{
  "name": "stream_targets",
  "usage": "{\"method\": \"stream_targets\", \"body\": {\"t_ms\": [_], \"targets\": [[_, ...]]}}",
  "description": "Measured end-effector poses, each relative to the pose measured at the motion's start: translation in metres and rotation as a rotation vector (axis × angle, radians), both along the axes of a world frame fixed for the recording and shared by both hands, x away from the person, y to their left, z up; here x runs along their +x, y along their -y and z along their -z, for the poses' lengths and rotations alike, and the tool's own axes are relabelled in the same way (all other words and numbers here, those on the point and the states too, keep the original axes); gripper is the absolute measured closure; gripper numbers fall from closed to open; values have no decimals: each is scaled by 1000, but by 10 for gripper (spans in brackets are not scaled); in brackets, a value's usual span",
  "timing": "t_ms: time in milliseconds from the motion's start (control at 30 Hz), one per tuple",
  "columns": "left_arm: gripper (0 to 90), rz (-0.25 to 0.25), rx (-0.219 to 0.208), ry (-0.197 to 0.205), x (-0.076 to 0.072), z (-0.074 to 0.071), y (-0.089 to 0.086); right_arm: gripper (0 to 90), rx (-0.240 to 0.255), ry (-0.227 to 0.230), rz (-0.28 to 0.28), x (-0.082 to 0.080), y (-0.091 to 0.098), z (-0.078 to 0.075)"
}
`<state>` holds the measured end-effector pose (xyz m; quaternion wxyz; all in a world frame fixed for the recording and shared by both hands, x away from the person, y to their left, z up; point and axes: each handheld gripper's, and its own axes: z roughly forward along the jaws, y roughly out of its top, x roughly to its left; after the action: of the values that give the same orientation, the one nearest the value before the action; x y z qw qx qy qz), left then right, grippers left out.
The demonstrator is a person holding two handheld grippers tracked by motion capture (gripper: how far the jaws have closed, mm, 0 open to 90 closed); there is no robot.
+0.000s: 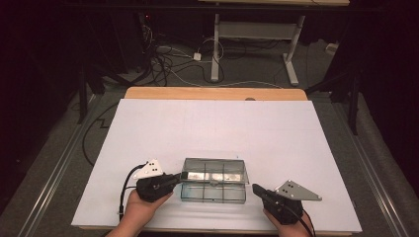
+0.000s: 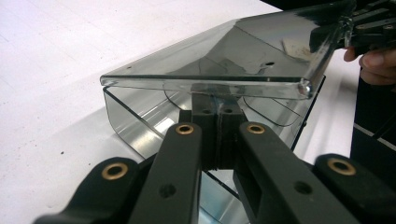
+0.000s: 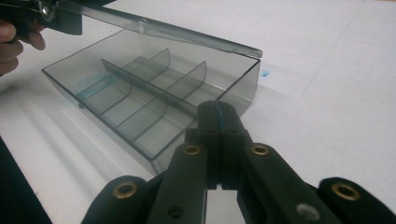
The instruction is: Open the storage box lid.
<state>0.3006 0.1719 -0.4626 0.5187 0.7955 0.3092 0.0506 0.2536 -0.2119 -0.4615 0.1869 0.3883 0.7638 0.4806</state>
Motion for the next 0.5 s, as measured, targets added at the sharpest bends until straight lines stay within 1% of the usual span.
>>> {"method": "stream_targets", "body": {"t_ms": [67,167,333,400,500], "targets": [[876,14,-1,-12,1,-1,1,900,1,0,3,2,2,0],[876,15,8,1,1,-5,3,900,3,-2,12,7,6,1],[876,9,12,7,4,-4,5,900,8,-9,31,17,12,2],[876,16,20,14,5,-4,7,900,5,-5,35,22,15,2],[876,15,35,19,8,-4,11,900,-6,0,44,29,17,3]]}}
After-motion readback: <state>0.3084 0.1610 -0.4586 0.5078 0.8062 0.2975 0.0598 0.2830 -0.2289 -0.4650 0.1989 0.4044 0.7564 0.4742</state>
